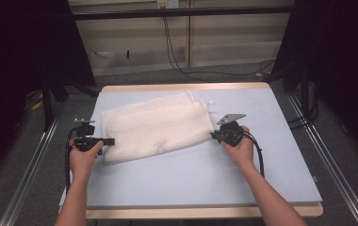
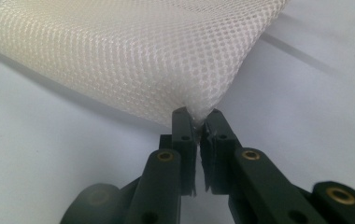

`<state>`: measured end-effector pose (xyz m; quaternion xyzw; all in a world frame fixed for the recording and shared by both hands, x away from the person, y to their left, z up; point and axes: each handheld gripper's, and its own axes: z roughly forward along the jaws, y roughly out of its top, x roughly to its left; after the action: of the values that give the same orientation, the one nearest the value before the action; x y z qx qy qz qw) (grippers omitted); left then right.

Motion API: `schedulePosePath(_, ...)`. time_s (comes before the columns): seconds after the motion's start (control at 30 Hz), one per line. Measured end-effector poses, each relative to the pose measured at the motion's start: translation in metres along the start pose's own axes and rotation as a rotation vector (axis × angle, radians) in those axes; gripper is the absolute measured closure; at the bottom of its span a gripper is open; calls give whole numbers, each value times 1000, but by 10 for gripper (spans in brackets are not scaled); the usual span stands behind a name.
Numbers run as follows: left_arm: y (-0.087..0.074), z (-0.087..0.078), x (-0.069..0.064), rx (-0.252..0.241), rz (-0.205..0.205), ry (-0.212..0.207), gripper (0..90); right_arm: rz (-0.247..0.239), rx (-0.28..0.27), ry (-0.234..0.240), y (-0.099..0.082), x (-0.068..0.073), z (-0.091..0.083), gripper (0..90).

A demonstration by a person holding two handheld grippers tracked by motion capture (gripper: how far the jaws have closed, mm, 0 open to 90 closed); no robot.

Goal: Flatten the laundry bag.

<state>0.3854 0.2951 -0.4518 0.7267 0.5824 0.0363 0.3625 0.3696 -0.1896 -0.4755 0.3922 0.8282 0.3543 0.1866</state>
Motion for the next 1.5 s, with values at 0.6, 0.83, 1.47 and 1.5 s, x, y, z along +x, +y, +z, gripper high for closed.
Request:
schedulePosePath(0.6,-9,6,-61,-26,175,-89,853,42,-39,-81,-8,14,-27,665)
schedulePosePath(0.83,-13,19,-81,1,216,-142,853,-7,-43,-3,-3,40,-17,690)
schedulePosePath(1.47,-6,15,-57,-19,116,17,440,-19,12,99,8,61,18,863)
schedulePosePath(1.5,-6,15,-57,-19,116,17,421,-19,12,99,8,61,18,863)
